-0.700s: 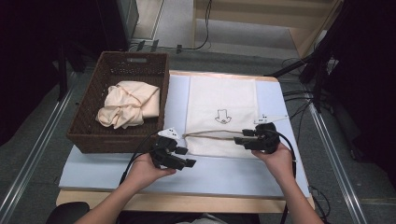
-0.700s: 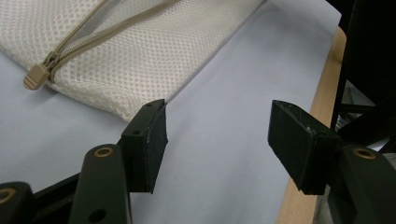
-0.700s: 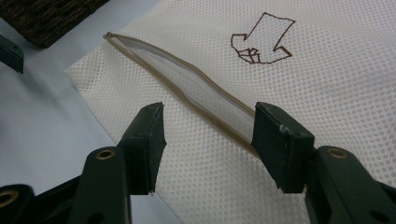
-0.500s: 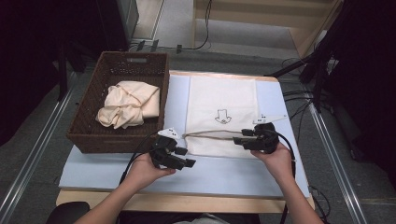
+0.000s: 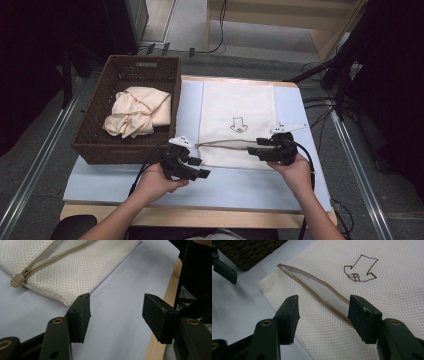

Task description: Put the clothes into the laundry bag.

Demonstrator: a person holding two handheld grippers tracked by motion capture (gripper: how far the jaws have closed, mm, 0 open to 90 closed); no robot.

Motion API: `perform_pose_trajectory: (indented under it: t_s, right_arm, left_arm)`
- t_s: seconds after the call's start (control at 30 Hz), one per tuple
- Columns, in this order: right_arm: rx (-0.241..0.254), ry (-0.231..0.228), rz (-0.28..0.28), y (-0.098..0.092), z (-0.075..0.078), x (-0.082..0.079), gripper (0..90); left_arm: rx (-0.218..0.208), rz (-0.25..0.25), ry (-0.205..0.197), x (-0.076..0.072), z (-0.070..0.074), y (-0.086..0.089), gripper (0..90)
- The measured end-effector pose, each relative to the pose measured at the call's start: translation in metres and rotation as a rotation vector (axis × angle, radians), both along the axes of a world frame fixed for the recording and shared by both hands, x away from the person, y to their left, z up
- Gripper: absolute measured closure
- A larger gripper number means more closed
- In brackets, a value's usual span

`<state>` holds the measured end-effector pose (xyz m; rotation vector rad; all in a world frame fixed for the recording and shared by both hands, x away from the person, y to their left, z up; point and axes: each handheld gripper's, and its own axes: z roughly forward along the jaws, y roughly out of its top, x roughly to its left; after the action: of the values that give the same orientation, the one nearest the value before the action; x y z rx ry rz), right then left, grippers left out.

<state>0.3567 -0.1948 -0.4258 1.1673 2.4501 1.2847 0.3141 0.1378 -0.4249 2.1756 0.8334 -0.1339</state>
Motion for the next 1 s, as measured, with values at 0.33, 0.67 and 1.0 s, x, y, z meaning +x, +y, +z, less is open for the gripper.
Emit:
perform_pose_trajectory:
  t_s: [0.33,0.67,1.0]
  right_arm:
    - [-0.029,0.008,-0.025,-0.0033,-0.0044,-0.001,41.5]
    - [-0.048,0.012,-0.042,-0.0054,-0.005,-0.0044,41.2]
    - [-0.064,0.013,-0.028,-0.0026,-0.0066,-0.0055,41.1]
  left_arm:
    - [0.012,-0.003,0.007,0.0049,-0.0009,-0.0026,36.9]
    - [0.033,-0.034,0.007,0.0051,-0.0019,-0.0074,36.9]
    - [0.032,-0.038,0.011,0.0051,-0.0022,-0.008,36.7]
